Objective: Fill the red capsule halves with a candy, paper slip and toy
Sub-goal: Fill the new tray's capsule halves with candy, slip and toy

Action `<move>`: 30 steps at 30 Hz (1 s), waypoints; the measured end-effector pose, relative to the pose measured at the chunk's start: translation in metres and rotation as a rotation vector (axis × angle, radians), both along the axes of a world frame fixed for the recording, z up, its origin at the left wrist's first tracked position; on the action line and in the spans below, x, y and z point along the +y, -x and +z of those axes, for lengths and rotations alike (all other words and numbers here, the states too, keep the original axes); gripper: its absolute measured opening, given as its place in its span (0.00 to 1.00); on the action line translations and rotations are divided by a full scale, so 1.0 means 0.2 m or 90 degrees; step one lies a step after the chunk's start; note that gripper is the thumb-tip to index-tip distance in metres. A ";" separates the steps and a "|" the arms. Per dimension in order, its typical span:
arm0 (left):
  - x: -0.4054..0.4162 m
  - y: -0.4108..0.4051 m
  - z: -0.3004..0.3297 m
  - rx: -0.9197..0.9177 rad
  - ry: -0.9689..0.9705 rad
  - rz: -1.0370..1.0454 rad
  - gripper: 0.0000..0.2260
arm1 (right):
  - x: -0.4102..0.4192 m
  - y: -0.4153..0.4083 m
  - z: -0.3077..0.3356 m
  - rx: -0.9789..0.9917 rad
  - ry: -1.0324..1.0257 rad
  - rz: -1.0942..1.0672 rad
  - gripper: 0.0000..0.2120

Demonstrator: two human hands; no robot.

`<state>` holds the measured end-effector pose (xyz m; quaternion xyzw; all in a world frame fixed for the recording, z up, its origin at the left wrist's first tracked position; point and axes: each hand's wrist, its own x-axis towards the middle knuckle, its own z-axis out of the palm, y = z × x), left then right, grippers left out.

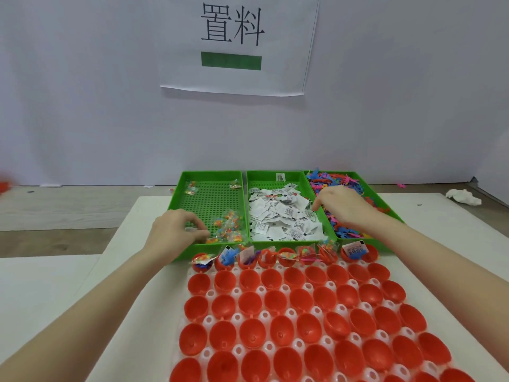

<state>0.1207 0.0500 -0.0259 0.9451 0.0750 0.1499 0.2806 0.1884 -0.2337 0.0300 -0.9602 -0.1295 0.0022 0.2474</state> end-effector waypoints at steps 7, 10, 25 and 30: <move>-0.01 0.04 0.00 -0.136 0.224 0.027 0.02 | 0.12 0.03 -0.06 0.055 0.160 0.067 0.12; 0.00 0.05 0.02 -0.177 0.307 0.044 0.06 | 0.12 0.02 -0.08 0.106 0.105 0.058 0.06; -0.24 0.24 0.28 -0.148 0.705 -0.090 0.17 | 0.14 0.40 0.22 0.102 -0.556 0.069 0.08; -0.47 0.44 0.36 -0.066 0.797 -0.203 0.14 | 0.15 0.63 0.26 0.124 -0.598 0.138 0.08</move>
